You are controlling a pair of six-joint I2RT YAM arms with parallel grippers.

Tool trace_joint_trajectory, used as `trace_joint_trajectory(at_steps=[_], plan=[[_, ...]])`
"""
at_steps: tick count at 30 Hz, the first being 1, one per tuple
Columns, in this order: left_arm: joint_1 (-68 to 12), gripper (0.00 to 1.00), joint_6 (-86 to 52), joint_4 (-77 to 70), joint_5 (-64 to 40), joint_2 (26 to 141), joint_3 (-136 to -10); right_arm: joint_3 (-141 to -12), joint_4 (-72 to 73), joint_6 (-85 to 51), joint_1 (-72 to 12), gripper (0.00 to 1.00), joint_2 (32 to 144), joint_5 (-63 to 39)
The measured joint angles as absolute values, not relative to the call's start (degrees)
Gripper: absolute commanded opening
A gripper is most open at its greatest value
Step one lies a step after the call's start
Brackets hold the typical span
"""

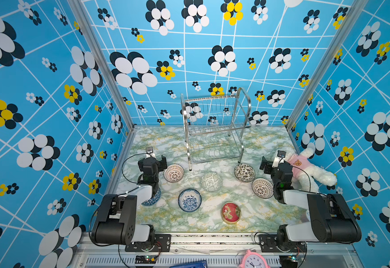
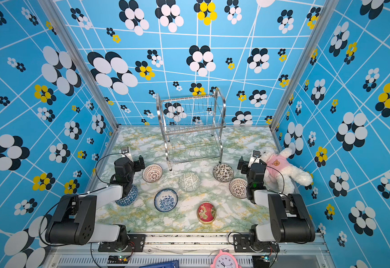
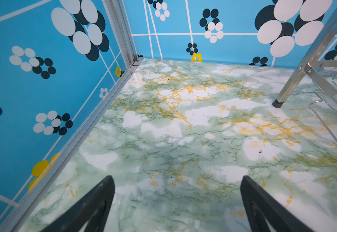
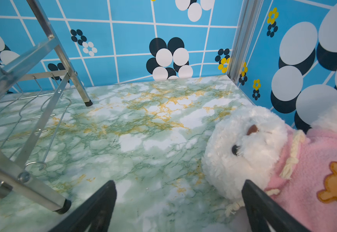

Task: Load bowls into a dish rack
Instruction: Move the dish rack to the top-center of the table.

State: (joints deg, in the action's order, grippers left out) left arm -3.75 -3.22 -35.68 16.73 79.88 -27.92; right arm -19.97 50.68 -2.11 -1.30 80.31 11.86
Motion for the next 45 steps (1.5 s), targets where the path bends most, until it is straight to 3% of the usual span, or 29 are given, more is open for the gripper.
trace_joint_trajectory(at_steps=[11, 21, 33, 45], plan=[[-4.6, 0.99, -6.7, -21.6, 20.7, 75.6, -33.9, -24.0, 39.6, -4.1, -1.3, 0.99, 72.8, 9.0], [-4.6, 0.98, -10.5, -10.7, 17.6, 68.6, -38.3, -32.9, 31.6, -14.4, -1.6, 0.94, 72.3, -2.0], [-6.2, 0.97, -17.6, -1.2, 8.6, 65.4, -40.5, -43.0, 31.4, -28.8, -5.0, 0.82, 84.7, -10.7], [-6.6, 0.95, -21.8, 6.8, 3.9, 64.3, -43.5, -45.5, 47.7, -52.9, -9.4, 0.65, 99.2, -14.5]])
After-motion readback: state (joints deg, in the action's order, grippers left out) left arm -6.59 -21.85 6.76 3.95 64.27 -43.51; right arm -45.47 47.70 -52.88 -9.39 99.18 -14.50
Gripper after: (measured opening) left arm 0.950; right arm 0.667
